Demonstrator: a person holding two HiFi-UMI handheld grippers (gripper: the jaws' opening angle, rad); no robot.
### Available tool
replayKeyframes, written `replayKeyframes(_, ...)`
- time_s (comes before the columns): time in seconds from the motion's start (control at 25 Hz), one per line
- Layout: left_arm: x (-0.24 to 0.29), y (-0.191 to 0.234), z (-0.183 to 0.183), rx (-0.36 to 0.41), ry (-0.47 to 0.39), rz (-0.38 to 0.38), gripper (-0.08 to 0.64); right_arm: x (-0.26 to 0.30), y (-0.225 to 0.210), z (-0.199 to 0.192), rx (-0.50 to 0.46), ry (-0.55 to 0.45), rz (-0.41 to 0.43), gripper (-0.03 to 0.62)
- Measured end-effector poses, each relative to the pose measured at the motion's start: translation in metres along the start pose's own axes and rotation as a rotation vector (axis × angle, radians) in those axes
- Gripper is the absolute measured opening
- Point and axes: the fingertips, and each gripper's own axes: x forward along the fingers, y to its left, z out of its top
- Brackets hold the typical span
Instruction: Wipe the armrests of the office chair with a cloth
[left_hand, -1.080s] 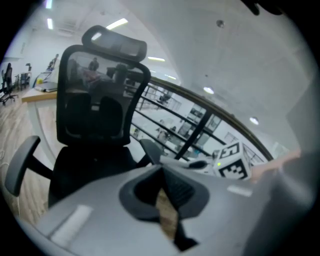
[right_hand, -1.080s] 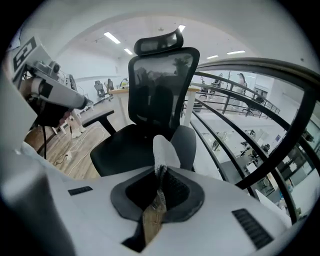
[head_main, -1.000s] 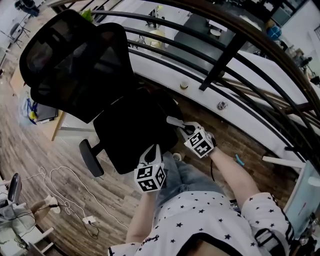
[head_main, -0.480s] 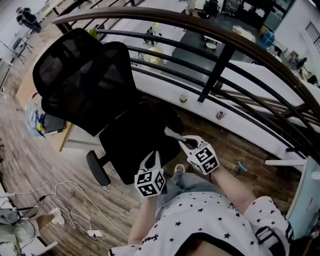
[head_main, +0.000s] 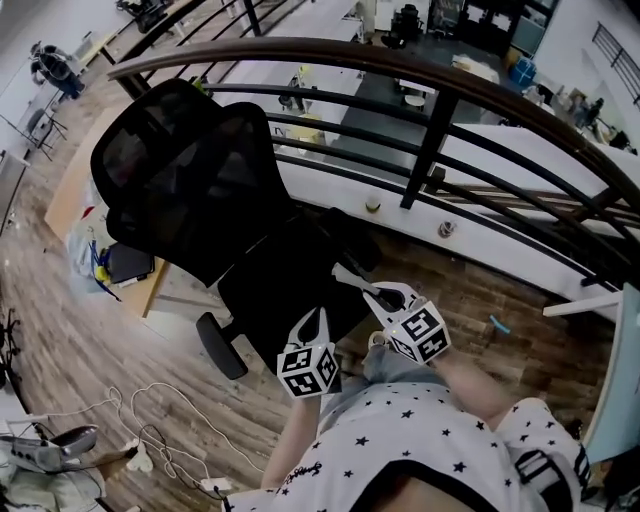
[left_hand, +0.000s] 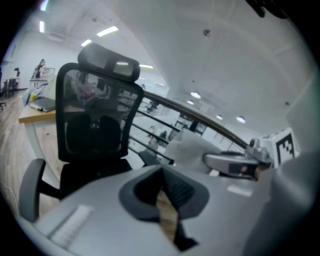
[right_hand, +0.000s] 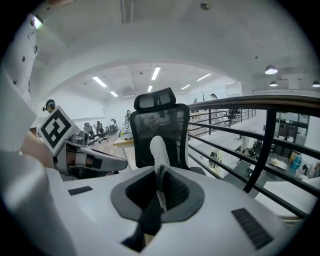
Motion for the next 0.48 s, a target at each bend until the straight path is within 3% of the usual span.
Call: replayKeyframes(0.48, -0.044, 0.015, 0.014, 0.005, -0.057, -0.034, 0.006, -0.017, 0.049, 0.019, -0.016, -0.043, -0.038, 0.026)
